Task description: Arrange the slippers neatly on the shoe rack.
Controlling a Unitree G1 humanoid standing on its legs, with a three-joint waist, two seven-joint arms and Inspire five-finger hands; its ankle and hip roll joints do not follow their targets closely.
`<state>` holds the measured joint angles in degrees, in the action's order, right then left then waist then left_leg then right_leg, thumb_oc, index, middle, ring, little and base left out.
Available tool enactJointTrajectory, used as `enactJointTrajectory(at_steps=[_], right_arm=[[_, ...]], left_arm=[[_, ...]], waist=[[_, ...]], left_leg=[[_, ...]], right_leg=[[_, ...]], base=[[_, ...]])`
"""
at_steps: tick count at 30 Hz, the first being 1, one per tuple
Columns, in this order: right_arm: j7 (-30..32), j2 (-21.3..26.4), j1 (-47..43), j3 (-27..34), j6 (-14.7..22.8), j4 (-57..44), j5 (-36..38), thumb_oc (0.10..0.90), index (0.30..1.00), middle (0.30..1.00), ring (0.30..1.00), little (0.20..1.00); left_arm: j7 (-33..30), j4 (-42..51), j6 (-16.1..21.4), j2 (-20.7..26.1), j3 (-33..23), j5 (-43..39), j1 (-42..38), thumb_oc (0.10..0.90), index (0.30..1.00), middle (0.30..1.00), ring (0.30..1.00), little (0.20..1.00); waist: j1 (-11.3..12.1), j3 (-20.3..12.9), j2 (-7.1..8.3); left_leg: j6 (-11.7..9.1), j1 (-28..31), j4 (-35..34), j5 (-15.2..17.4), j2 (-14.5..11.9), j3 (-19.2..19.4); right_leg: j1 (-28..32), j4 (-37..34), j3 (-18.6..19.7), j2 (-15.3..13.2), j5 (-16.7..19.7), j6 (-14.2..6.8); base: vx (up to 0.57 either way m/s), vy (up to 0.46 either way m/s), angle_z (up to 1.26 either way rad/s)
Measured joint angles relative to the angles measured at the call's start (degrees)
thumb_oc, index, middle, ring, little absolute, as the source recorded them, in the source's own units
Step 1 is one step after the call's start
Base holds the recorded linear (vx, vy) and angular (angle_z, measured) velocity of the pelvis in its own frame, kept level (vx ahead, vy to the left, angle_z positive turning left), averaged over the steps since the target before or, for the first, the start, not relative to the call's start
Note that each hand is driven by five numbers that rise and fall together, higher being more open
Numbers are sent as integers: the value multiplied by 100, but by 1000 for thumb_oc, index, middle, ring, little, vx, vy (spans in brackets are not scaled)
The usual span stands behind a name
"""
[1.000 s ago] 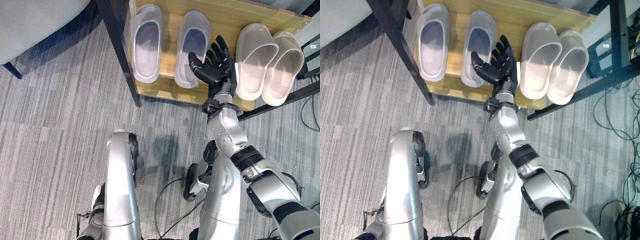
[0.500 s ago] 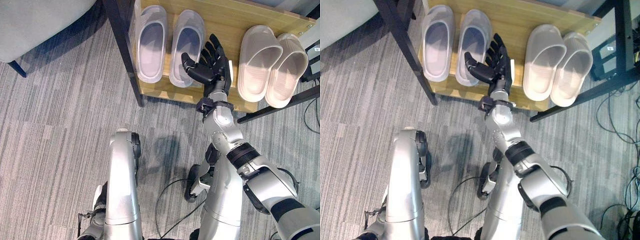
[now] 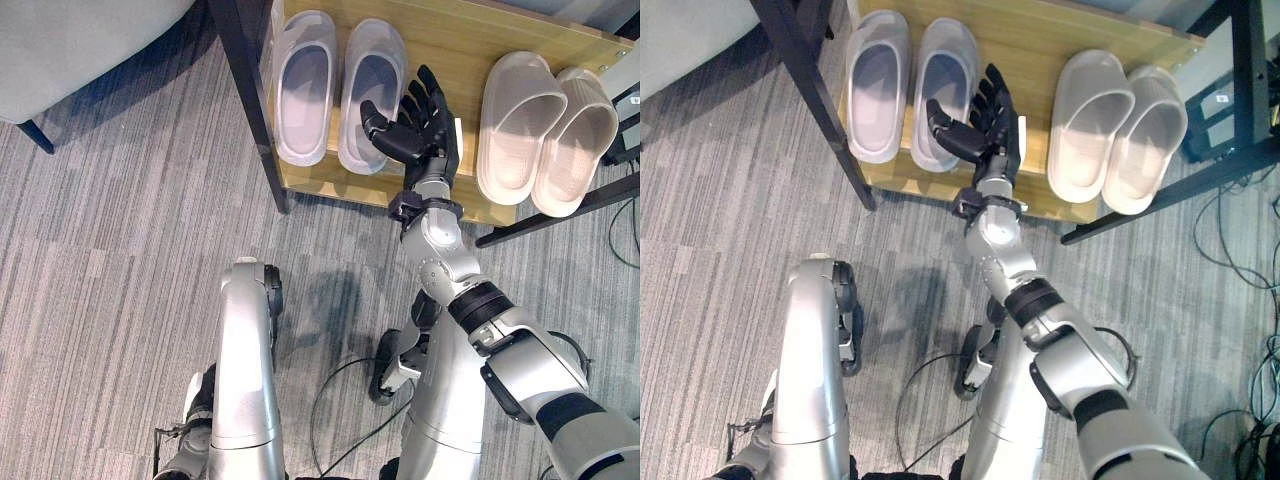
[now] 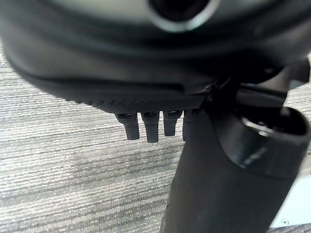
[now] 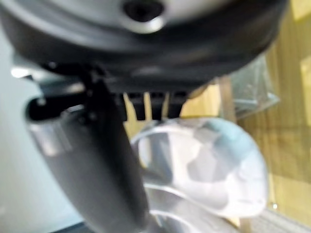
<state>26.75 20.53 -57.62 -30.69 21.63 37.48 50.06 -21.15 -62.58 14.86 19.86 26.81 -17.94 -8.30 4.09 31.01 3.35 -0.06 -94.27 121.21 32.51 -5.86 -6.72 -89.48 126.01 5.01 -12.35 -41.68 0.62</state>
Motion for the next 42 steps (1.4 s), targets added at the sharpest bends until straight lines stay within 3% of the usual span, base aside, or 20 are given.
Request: enactJointTrajectory(at_steps=[20,23,34,42], right_arm=[[-19,-43,-62,-38,-106,49,-9,800,900,900,900,900],[-67,235,-112,-245,-241,139,-213,800,900,900,900,900],[-144,542,-102,-246,-256,202,-339,800,900,900,900,900],[-96,838,185,22,-250,-79,-755,800,900,900,900,900]], left_arm=[[0,-31,0,-25,0,0,-1,800,900,900,900,900],[-1,-39,0,-62,2,0,-15,800,900,900,900,900],[1,-233,11,-64,1,69,-22,800,900,900,900,900],[27,-126,18,-54,2,128,20,800,900,900,900,900]], waist=[[-1,1,-1],[3,2,-3],[-3,2,-2],[-39,4,-4]], left_leg=[[-1,29,4,-1,3,0],[-5,37,4,0,59,-6],[-6,36,7,1,82,-9],[-6,29,10,1,91,-9]], right_leg=[[24,7,2,1,0,0],[47,7,4,-11,0,0],[42,6,8,-9,-1,0],[38,7,11,-6,-1,-2]], base=[[0,0,0],[-3,4,1],[0,0,0],[-2,-4,0]])
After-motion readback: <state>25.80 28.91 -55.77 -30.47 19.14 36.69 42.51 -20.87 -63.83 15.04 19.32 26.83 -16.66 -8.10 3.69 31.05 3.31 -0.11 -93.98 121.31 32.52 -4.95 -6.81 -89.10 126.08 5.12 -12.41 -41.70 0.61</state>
